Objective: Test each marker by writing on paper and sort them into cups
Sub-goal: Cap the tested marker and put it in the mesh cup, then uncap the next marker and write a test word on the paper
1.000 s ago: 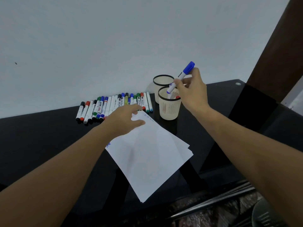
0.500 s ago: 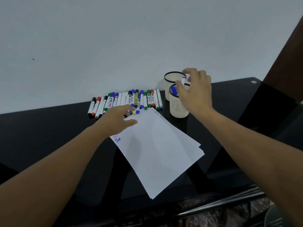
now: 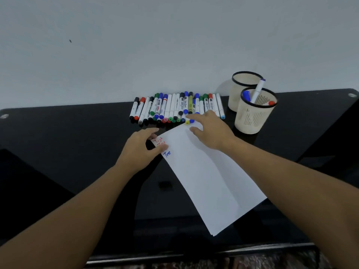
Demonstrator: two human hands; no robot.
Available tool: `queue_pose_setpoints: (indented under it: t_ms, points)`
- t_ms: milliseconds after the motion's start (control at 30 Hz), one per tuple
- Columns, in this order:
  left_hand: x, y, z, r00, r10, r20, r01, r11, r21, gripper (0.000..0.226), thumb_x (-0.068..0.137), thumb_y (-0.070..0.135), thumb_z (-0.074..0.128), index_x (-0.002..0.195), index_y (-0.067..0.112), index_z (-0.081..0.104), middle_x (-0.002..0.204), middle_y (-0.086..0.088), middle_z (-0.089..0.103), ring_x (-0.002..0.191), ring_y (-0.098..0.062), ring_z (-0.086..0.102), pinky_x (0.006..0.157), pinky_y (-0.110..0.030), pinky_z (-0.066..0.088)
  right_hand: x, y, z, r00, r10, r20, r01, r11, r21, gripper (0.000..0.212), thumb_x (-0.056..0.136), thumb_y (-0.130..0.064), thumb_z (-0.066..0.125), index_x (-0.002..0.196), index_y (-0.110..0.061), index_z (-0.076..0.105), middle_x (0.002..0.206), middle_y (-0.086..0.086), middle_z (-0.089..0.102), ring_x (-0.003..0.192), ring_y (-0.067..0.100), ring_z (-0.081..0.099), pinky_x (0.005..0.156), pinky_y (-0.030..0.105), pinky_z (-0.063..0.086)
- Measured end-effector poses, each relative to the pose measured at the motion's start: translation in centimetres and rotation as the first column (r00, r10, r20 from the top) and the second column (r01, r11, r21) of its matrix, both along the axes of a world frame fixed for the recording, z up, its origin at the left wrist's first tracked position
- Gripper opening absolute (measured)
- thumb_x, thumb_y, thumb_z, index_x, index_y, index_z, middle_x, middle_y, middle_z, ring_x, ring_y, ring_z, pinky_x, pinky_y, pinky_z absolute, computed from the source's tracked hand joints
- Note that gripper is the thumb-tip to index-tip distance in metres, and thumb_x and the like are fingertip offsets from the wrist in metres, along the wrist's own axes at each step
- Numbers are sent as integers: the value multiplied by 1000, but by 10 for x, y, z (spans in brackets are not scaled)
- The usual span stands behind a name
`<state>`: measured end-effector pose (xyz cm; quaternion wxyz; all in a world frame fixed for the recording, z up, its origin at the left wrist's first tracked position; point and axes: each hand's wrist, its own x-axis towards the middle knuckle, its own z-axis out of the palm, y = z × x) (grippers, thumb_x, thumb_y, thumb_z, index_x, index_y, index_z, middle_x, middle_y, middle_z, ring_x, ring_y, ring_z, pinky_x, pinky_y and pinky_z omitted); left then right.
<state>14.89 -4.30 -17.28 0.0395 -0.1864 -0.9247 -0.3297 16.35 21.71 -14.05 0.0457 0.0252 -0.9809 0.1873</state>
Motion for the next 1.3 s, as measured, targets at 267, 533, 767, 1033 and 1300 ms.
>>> queue_pose_setpoints:
  t_ms: [267, 533, 767, 1033, 1300]
  points:
    - [-3, 0, -8, 998, 10, -64, -8, 1000, 30, 65, 85, 51, 75, 142, 26, 56, 119, 12, 66, 113, -9, 53, 99, -36, 48, -32, -14, -12, 999, -45, -2, 44, 992, 120, 41, 107, -43, 46, 147, -37, 53, 133, 7, 48, 113, 24, 55, 88, 39, 53]
    - [-4, 0, -10, 997, 13, -80, -11, 1000, 29, 67, 85, 52, 75, 144, 25, 55, 119, 10, 68, 112, -11, 55, 101, -41, 49, -42, -12, -16, 976, -117, -186, 130, 990, 60, 34, 106, -37, 51, 138, -30, 56, 123, 8, 51, 109, 28, 53, 84, 40, 53]
    - [-3, 0, -10, 996, 21, -88, -19, 999, 30, 65, 87, 51, 73, 143, 25, 56, 119, 11, 68, 114, -10, 54, 102, -40, 49, -56, -12, -10, 991, -104, -80, 111, 990, 85, 38, 105, -35, 51, 141, -29, 61, 124, 7, 66, 113, 31, 60, 90, 45, 56]
    - [-4, 1, -10, 995, 20, -101, -18, 1000, 19, 63, 88, 51, 72, 144, 27, 55, 119, 11, 67, 112, -8, 54, 101, -37, 49, -44, -12, -11, 942, -174, -286, 167, 985, -49, 14, 103, -22, 55, 116, -19, 59, 107, 7, 60, 88, 26, 60, 72, 42, 54]
    - [-4, 0, -13, 994, 20, -110, -18, 1000, 20, 62, 88, 51, 72, 143, 26, 56, 119, 11, 67, 112, -9, 55, 100, -37, 49, -37, -11, -10, 956, -222, -193, 207, 974, -97, 34, 102, -27, 45, 129, -26, 65, 105, 6, 67, 89, 24, 59, 71, 36, 49]
